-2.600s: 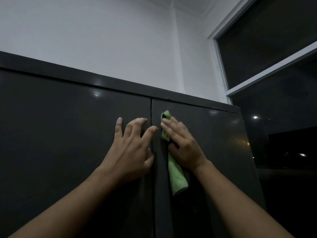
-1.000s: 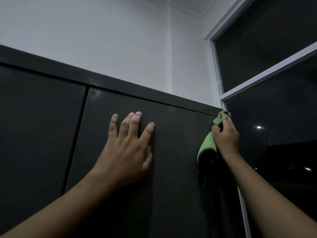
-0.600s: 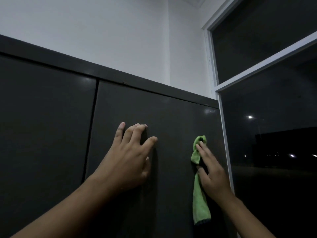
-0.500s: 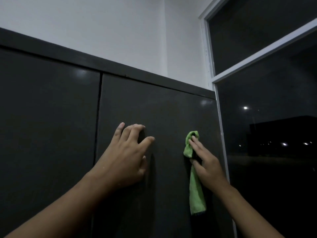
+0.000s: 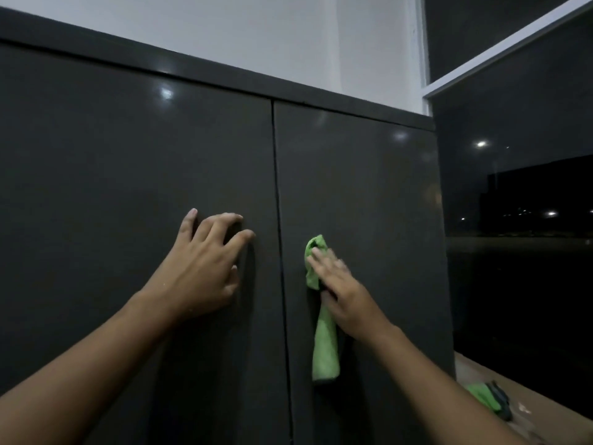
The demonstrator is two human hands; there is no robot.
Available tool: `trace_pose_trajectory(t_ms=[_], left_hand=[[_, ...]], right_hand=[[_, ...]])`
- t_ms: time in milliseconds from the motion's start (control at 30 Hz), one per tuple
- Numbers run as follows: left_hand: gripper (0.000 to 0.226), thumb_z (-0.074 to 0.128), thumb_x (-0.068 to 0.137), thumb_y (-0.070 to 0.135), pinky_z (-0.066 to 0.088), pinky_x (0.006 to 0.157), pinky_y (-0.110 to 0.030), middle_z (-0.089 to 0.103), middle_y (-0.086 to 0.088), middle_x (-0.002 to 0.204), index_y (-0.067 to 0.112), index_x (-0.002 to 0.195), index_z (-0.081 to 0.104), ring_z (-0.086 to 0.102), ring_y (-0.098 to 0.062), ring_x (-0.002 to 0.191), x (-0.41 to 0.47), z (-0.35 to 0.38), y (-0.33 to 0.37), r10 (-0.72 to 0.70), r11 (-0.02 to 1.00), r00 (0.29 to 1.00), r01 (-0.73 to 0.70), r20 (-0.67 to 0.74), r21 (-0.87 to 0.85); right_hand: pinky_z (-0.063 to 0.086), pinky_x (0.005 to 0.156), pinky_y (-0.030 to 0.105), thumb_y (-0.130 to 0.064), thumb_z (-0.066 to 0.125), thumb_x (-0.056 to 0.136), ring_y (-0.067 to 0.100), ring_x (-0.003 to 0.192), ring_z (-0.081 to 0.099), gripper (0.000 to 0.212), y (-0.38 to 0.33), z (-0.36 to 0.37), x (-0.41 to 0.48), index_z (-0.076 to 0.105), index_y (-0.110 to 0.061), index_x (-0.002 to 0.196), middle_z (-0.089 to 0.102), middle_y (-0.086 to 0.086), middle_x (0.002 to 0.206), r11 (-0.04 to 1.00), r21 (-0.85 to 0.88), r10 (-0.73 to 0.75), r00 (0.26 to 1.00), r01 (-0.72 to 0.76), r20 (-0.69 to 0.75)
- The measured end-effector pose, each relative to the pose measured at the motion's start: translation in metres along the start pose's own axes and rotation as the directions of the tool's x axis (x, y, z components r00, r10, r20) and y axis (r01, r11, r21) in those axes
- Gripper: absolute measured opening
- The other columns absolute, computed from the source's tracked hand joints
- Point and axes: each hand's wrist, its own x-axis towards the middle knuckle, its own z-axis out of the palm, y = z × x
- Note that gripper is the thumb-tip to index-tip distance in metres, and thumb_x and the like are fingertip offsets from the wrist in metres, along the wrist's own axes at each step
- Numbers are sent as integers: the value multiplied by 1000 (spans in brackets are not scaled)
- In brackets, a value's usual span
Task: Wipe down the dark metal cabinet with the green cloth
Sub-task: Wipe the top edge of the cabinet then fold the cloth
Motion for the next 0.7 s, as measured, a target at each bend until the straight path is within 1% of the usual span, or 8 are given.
trace_pose_trajectory(t_ms=[100,200,267,367,467,533,633,700], left_hand=[[65,54,84,43,7,117,-61,25,-6,153,26,145,37,25,-25,143,-23,-3,-19,-37,999,999,37,-2,12],[66,52,84,42,7,117,-62,23,-6,156,24,146,37,22,-24,145,-47,2,-28,-41,999,999,41,-4,32],[68,44,83,44,6,117,-62,22,-6,158,24,148,35,20,-24,147,-60,7,-29,-31,999,1000,31,5,42],[70,36,80,45,8,116,-62,24,-7,158,25,146,38,21,-25,147,-73,14,-28,-24,998,1000,24,5,53],[69,42,78,45,9,117,-61,26,-6,158,25,144,42,21,-24,147,-78,16,-28,-17,999,1000,16,12,44],[71,51,77,44,8,117,-59,24,-5,158,26,145,40,20,-22,147,-79,15,-31,-10,999,1000,9,25,33],[72,58,76,42,4,118,-53,27,-2,157,26,144,40,23,-21,146,-80,10,-36,-9,1000,1000,8,29,11],[71,59,77,40,3,119,-50,28,1,157,27,144,40,23,-19,145,-80,9,-38,-14,1000,1000,14,22,-8]], right_hand=[[11,124,31,3,46,88,22,154,12,70,-11,0,18,33,-17,154,23,-12,159,960,156,263,938,-231,-228],[7,119,13,2,47,96,13,153,10,66,-44,16,33,30,-17,156,20,-13,160,897,257,425,859,-359,-284],[10,121,16,1,47,93,12,152,15,66,-66,29,39,34,-16,155,24,-10,160,936,221,332,895,-274,-298],[17,125,38,3,45,88,20,152,21,64,-86,40,45,42,-9,151,33,1,160,996,60,-61,986,71,-154],[14,125,45,2,34,91,25,151,18,60,-84,32,70,39,-8,151,32,4,160,951,-109,-297,953,290,-60],[16,124,52,8,35,89,29,152,18,66,-79,19,96,32,-6,153,27,8,162,995,-53,-99,968,90,-232],[14,125,39,7,40,88,26,153,16,68,-83,0,131,28,-4,155,23,11,164,947,186,314,871,-261,-377],[19,124,40,2,42,84,30,151,21,66,-94,2,138,39,-2,150,30,13,161,963,125,269,886,-239,-379]])
